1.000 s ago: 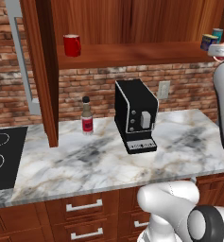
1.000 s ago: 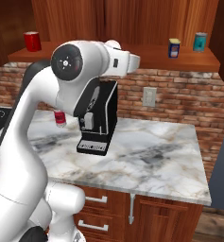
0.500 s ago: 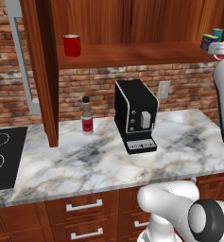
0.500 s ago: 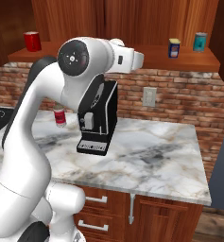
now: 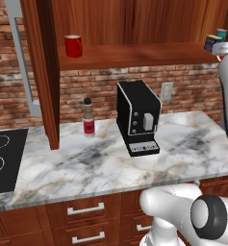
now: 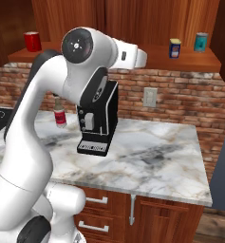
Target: Pick the cans from the counter and place them in their designated side in the cabinet.
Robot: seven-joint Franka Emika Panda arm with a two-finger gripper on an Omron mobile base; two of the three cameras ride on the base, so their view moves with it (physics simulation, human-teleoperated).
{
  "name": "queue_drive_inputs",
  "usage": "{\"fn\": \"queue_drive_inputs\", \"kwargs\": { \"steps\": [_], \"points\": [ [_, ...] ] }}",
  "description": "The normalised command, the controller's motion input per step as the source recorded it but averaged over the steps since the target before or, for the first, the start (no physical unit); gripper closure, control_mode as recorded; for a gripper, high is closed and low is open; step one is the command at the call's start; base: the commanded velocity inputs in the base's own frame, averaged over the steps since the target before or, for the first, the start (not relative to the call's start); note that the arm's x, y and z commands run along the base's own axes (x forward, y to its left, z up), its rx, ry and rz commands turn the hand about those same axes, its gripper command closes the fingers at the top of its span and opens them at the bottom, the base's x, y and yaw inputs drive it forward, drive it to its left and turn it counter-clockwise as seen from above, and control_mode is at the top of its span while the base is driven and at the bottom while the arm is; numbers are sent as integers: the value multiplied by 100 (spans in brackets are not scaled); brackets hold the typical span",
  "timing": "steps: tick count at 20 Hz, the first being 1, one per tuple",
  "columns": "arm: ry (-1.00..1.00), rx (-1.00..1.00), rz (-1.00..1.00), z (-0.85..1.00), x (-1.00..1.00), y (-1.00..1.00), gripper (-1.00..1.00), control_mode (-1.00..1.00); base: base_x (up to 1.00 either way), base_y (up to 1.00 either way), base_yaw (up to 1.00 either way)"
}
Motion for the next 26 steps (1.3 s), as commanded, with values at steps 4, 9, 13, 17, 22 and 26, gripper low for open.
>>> {"fn": "queue_drive_inputs", "kwargs": {
  "steps": [4, 9, 13, 17, 22, 26],
  "points": [
    [3, -2, 0, 0, 5, -5, 100, -100, 0, 0, 0],
    [0, -2, 0, 0, 9, -1, 100, -100, 0, 0, 0],
    [0, -2, 0, 0, 13, 0, 100, -100, 0, 0, 0],
    [-1, -2, 0, 0, 16, 0, 100, -100, 0, 0, 0],
    [-4, -2, 0, 0, 17, 0, 100, -100, 0, 0, 0],
    [-6, -3, 0, 0, 15, -1, 100, -100, 0, 0, 0]
  ]
}}
